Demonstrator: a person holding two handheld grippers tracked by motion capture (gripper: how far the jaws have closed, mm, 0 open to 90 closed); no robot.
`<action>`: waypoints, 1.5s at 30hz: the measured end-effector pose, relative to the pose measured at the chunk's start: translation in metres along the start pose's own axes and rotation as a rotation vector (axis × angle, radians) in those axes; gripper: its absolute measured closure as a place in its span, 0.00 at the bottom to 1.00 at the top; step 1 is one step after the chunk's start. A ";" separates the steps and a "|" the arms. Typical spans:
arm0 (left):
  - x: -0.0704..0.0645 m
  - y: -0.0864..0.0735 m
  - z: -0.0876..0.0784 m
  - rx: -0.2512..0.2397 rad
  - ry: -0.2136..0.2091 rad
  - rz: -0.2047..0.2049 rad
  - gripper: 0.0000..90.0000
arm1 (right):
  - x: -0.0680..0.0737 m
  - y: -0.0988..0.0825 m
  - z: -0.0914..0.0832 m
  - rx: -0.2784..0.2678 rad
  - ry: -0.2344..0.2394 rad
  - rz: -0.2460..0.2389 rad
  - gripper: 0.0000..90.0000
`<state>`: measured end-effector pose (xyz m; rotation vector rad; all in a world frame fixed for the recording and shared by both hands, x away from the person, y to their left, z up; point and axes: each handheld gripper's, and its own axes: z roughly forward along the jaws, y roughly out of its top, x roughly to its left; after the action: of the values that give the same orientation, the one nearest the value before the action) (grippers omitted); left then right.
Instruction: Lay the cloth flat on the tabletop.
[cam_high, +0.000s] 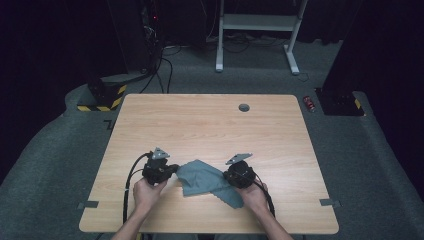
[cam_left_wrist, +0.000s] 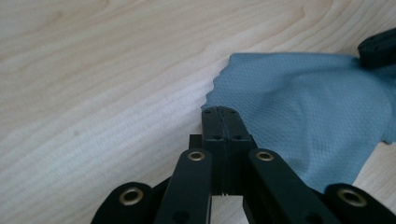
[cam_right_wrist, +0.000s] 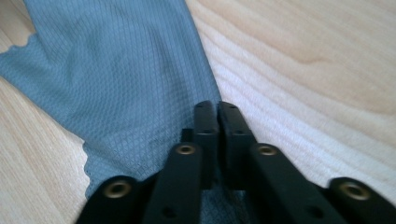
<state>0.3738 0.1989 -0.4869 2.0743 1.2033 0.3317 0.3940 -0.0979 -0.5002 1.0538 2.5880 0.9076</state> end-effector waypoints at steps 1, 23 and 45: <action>0.000 -0.003 0.001 0.003 -0.004 -0.008 1.00 | 0.001 0.001 -0.002 -0.008 -0.005 -0.005 0.98; -0.007 -0.029 0.016 -0.019 0.001 -0.047 1.00 | 0.076 -0.009 0.004 -0.031 0.077 -0.295 0.97; -0.006 -0.043 0.017 -0.129 -0.031 -0.077 0.87 | 0.047 0.015 0.016 -0.011 0.080 -0.084 0.93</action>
<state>0.3508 0.2001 -0.5278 1.9112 1.2083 0.3314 0.3748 -0.0492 -0.5019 0.9161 2.6669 0.9605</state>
